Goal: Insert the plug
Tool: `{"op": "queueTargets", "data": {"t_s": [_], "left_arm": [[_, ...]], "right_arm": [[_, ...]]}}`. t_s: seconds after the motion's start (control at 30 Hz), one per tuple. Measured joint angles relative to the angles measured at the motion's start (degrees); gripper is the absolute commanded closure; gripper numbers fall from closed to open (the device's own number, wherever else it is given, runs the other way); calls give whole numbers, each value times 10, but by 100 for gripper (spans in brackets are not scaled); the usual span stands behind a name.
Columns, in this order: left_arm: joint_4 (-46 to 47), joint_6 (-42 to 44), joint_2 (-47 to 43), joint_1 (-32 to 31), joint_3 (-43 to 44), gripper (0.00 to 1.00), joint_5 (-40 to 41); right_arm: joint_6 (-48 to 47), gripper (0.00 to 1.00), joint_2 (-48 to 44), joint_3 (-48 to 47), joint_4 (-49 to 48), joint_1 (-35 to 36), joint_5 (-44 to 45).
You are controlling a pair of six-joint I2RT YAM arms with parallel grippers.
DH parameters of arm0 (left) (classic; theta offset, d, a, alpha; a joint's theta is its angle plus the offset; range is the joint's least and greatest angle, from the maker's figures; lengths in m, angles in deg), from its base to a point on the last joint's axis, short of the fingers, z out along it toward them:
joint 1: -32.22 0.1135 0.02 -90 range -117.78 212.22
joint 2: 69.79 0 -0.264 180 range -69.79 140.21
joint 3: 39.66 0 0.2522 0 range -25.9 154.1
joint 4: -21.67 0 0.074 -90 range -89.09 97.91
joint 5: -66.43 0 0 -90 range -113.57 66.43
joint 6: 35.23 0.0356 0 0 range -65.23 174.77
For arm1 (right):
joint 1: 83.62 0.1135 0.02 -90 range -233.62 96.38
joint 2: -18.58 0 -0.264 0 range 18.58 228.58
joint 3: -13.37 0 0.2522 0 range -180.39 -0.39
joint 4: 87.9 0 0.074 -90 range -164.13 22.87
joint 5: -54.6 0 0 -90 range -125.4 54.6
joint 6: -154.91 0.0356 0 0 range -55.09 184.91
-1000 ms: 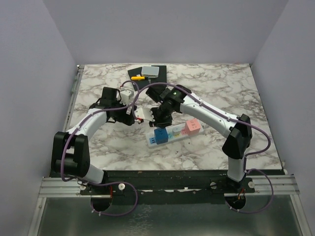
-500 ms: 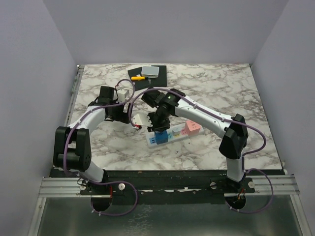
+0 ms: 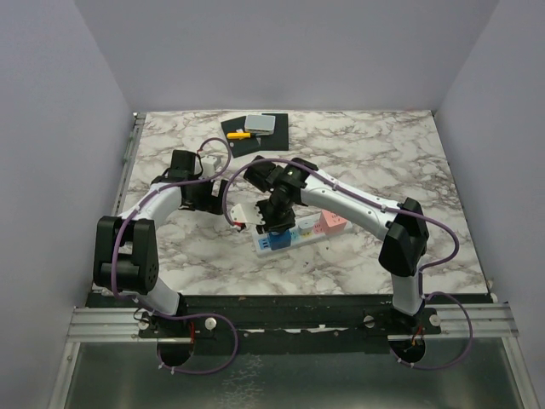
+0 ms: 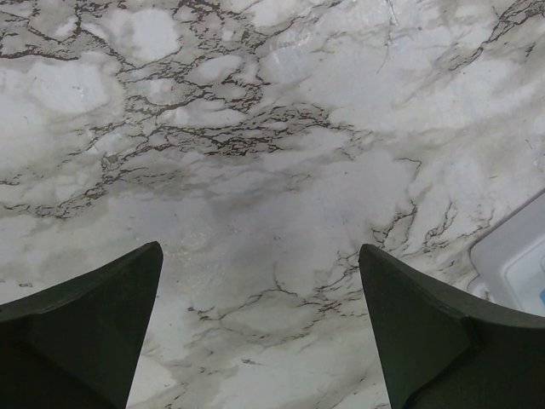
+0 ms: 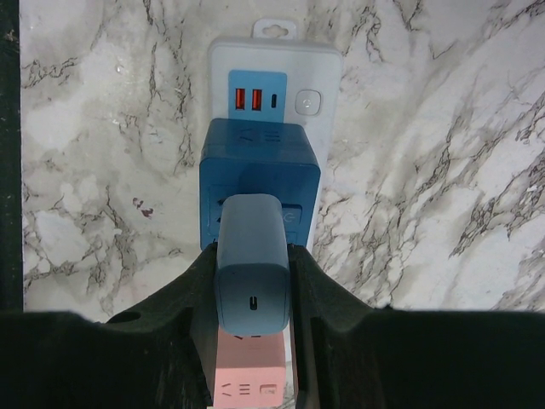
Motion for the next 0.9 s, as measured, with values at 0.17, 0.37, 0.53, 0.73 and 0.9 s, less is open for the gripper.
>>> {"op": "queueTargets", "data": {"t_s": [0.17,0.37,0.53,0.73,0.9], "left_arm": [[0,0,0,3,0,1,0],[-1,0,0,6,0,1,0],[-2,0,0,9,0,1,0],[-3,1,0,11,0,1,-2],[-4,3,-2,14,0,1,-2]], "right_arm": [[0,99,0,0,3,2,6],[0,99,0,1,7,4,13],[0,99,1,1,7,4,19],[0,99,3,1,7,8,27],[0,99,5,0,6,11,31]]}}
